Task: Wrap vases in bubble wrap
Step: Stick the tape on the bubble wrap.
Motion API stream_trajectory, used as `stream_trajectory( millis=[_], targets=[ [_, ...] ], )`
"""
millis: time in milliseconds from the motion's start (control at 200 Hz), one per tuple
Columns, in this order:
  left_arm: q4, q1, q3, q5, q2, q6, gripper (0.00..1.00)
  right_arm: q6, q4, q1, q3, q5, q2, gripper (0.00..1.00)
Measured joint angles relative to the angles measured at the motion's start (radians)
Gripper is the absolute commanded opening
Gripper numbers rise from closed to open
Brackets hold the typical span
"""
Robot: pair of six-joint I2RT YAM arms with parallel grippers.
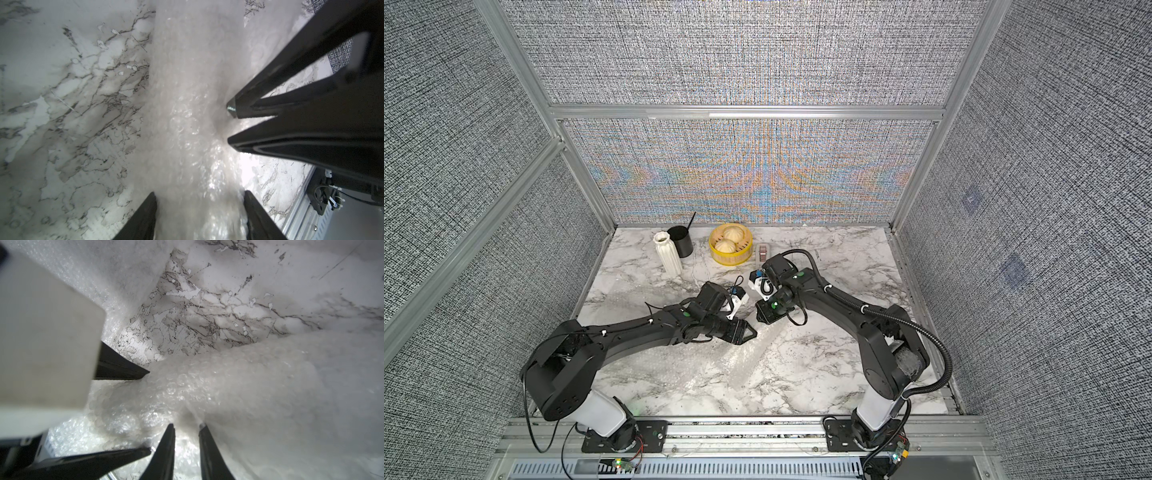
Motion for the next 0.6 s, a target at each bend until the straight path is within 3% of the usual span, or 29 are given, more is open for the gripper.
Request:
stream_trajectory(
  millis=[295, 600],
  targets=[
    [0.012, 0.000, -0.002, -0.002, -0.005, 0.011, 0.50, -0.014, 0.013, 0.008, 0.029, 0.058, 0.029, 0.28],
    [0.026, 0.000, -0.014, -0.003, -0.015, 0.011, 0.50, 0.006, 0.018, -0.021, 0.028, 0.000, -0.045, 0.36]
  ],
)
